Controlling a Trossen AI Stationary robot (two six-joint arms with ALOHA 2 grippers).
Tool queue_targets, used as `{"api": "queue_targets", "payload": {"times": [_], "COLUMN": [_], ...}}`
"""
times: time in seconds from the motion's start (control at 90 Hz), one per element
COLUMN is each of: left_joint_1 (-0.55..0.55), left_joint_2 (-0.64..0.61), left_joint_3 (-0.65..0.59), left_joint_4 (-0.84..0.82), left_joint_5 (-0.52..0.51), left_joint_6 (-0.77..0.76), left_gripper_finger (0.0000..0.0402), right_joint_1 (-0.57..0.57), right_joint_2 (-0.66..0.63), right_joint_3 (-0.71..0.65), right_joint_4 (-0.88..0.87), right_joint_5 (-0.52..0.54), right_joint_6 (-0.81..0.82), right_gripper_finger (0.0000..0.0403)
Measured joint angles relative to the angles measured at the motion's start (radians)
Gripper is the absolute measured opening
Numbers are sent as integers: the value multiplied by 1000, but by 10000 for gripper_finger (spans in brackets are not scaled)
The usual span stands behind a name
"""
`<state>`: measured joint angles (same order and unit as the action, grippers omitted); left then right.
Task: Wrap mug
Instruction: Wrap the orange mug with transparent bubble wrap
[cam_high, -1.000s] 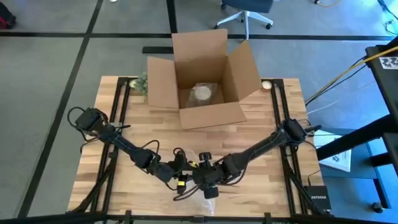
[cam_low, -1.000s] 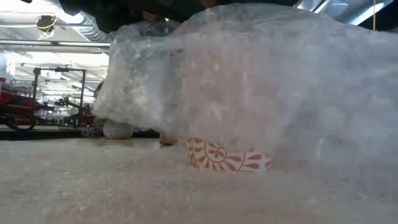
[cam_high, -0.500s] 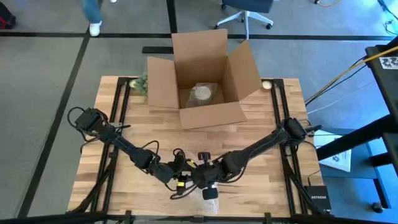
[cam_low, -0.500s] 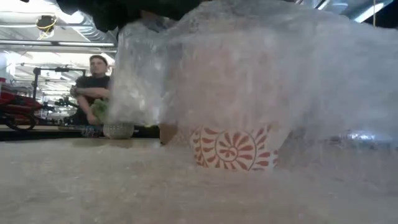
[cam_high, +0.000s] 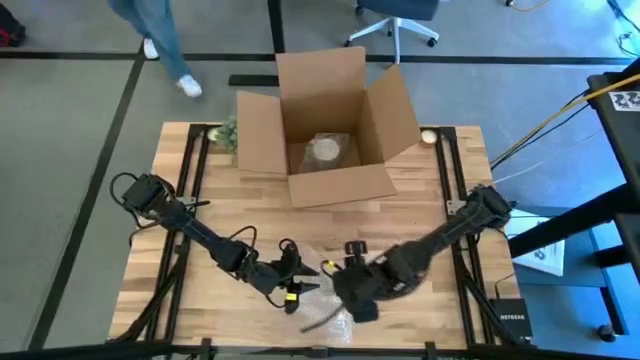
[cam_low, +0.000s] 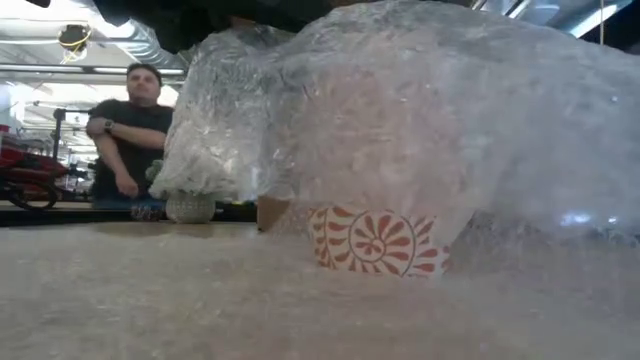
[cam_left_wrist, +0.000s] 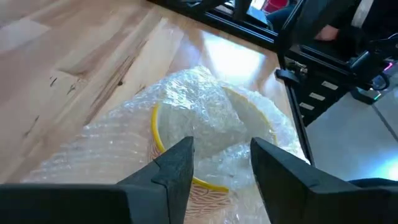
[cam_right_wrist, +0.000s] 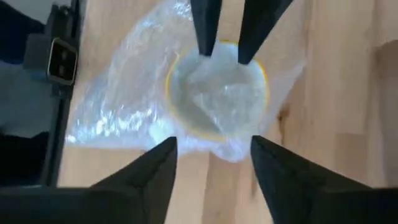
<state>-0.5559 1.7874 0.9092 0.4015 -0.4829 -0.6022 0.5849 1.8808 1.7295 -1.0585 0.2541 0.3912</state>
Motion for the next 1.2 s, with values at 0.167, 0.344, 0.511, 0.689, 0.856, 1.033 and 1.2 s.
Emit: {"api": "queue_targets", "payload": {"times": [0.167, 0.344, 0.511, 0.689, 0.856, 1.033, 1.2], "left_joint_1": [-1, -1, 0, 0, 0, 0, 0], "left_joint_2": [0, 0, 0, 1, 1, 1, 1], "left_joint_3": [0, 0, 0, 0, 0, 0, 0], "left_joint_4": [0, 1, 25, 36, 43, 51, 49], "left_joint_5": [0, 0, 2, 4, 5, 4, 3], "left_joint_6": [-1, -3, -10, -11, -18, -18, -6], "left_gripper_finger": [144, 144, 144, 144, 144, 144, 144], "right_joint_1": [82, 142, 183, 212, 243, 262, 225], "right_joint_2": [-76, -104, -99, -87, -30, 69, 99], "right_joint_3": [-175, -410, -555, -625, -624, -620, -554], "right_joint_4": [73, 309, 567, 886, 1024, 1116, 1113], "right_joint_5": [123, 120, 112, 120, 67, 39, 70], "right_joint_6": [112, 273, 411, 447, 450, 451, 367], "right_gripper_finger": [205, 198, 198, 198, 198, 198, 198]}}
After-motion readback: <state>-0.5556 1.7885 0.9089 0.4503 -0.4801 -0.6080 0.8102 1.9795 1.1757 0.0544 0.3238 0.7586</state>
